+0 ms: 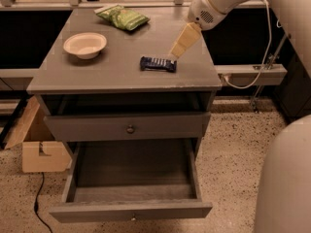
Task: Place rxbar blueberry into middle drawer
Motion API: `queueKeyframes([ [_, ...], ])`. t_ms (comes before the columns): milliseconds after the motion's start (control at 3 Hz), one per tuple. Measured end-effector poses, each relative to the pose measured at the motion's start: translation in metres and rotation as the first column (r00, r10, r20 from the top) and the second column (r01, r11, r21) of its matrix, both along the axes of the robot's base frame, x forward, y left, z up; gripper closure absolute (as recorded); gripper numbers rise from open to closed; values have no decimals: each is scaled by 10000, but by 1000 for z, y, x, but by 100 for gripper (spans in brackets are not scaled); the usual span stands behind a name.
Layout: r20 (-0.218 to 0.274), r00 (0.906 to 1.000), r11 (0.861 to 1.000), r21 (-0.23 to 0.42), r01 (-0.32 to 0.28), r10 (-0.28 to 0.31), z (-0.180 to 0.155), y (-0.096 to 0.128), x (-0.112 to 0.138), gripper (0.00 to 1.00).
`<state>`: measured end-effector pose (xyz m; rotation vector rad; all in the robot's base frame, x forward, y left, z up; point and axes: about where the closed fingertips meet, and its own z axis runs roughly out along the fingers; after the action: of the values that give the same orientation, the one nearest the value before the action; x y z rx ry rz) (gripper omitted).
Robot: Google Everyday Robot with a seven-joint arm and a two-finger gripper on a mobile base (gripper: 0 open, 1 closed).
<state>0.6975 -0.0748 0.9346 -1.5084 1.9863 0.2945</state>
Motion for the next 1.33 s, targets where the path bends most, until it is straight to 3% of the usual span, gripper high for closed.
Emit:
queueKeyframes([
  [1000,-1531,9882,9992,381,82,-22,-91,61,46,0],
  [1333,-1970,9792,9975,416,580,-487,-115,57,55,4],
])
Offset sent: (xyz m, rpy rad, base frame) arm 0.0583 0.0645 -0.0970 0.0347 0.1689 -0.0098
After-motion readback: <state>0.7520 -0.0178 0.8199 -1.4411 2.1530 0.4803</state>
